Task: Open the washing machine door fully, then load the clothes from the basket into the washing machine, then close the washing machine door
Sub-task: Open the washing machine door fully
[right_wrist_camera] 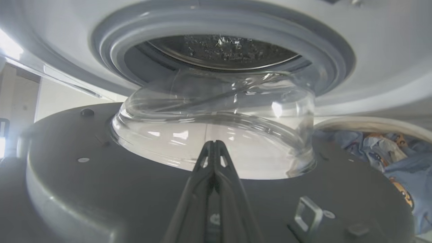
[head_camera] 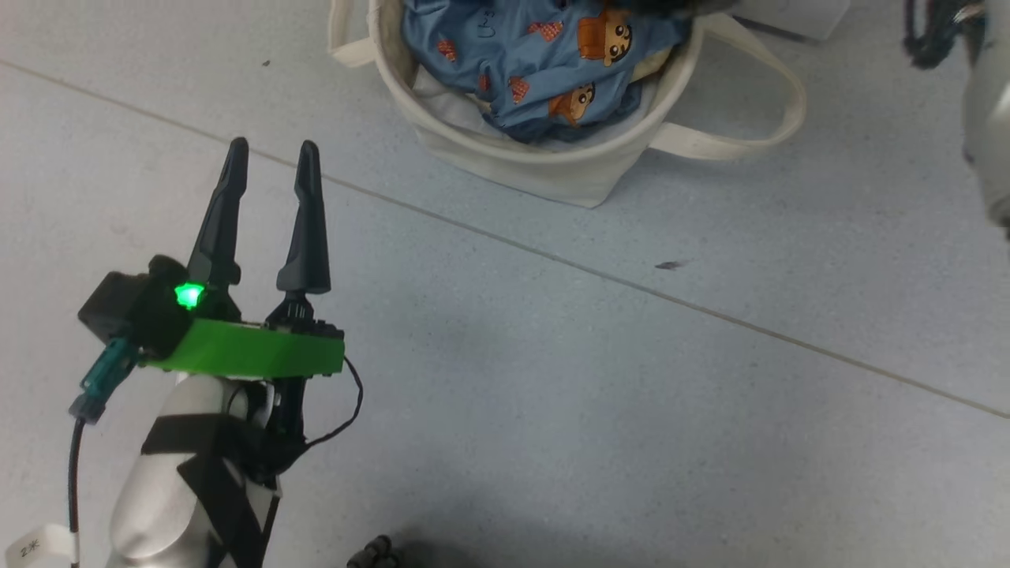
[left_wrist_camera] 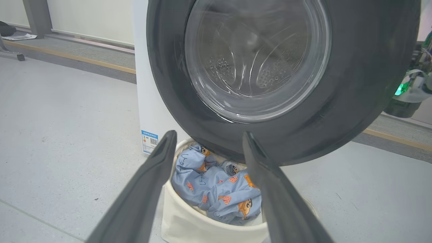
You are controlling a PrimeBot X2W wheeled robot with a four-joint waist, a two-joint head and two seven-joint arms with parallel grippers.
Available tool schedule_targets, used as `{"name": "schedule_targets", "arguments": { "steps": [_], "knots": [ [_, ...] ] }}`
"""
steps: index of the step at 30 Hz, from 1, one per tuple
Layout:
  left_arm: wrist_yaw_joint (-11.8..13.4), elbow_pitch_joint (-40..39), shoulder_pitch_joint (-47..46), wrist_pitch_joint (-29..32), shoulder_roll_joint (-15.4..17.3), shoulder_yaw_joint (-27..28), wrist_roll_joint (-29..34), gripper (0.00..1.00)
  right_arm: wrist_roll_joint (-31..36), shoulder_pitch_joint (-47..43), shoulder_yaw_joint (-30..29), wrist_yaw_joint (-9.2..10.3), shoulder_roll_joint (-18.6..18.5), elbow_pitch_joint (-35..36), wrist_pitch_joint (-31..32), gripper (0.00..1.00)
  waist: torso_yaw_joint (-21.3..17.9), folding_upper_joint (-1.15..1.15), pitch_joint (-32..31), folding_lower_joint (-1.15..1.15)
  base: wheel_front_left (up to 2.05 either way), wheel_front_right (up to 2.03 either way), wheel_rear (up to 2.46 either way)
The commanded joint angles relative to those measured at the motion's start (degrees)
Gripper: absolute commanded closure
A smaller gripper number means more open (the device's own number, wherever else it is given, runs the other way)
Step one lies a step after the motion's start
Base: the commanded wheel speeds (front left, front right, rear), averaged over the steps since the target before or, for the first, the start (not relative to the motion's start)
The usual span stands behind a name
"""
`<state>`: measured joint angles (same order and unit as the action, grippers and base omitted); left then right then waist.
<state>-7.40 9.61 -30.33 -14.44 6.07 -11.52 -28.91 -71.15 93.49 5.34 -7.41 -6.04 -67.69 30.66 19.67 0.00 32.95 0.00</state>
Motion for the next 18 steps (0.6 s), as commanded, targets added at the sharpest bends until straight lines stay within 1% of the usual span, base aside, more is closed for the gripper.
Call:
{"name": "schedule_targets", "arguments": {
  "steps": [1, 4, 8, 11, 14, 16, 17, 18],
  "knots": [
    [-0.1, -1.1, 1.5, -0.6, 2.7, 2.2, 0.4, 0.0, -0.6, -1.0, 1.0, -0.08, 2.7, 2.7, 1.2, 1.0, -1.1, 0.0, -1.6, 0.0, 0.0, 0.0, 0.0],
    [-0.1, -0.5, 2.3, -0.6, 3.3, 2.1, 0.8, 0.0, -2.3, -5.5, 3.4, -0.08, 3.1, 5.5, 3.1, 1.0, -1.7, 0.0, -4.0, 0.0, 0.0, 0.0, 0.0],
    [-0.1, 1.1, 3.6, -0.6, 4.1, 1.6, 1.1, 0.0, -9.8, -13.2, 10.4, -0.08, 3.1, 11.7, 4.8, 1.0, -2.2, 0.0, -7.6, 0.0, 0.0, 0.0, 0.0],
    [-0.1, 2.2, 4.8, -0.6, 4.8, 1.6, 1.4, 0.0, -15.5, -18.8, 17.2, -0.08, 3.1, 16.4, 3.9, 1.0, -2.7, 0.0, -10.4, 0.0, 0.0, 0.0, 0.0],
    [-0.1, 3.2, 6.1, -0.6, 5.1, 1.5, 1.8, 0.0, -19.9, -23.1, 23.6, -0.08, 3.1, 19.7, 1.1, 1.0, -2.8, 0.0, -13.2, 0.0, 0.0, 0.0, 0.0],
    [-0.1, 3.9, 6.9, -0.6, 5.2, 1.3, 2.1, 0.0, -22.6, -25.2, 27.0, -0.08, 3.1, 21.0, -1.4, 1.0, -2.6, 0.0, -15.0, 0.0, 0.0, 0.0, 0.0],
    [-0.1, 3.9, 6.9, -0.6, 5.2, 1.3, 2.1, 0.0, -22.6, -25.2, 27.0, -0.08, 3.1, 21.0, -1.4, 1.0, -2.6, 0.0, -15.0, 0.0, 0.0, 0.0, 0.0],
    [-0.1, 4.1, 7.3, -0.6, 5.2, 1.3, 2.2, 0.0, -23.8, -26.1, 28.8, -0.08, 3.1, 21.7, -2.4, 1.0, -2.5, 0.0, -15.9, 0.0, 0.0, 0.0, 0.0]
  ]
}}
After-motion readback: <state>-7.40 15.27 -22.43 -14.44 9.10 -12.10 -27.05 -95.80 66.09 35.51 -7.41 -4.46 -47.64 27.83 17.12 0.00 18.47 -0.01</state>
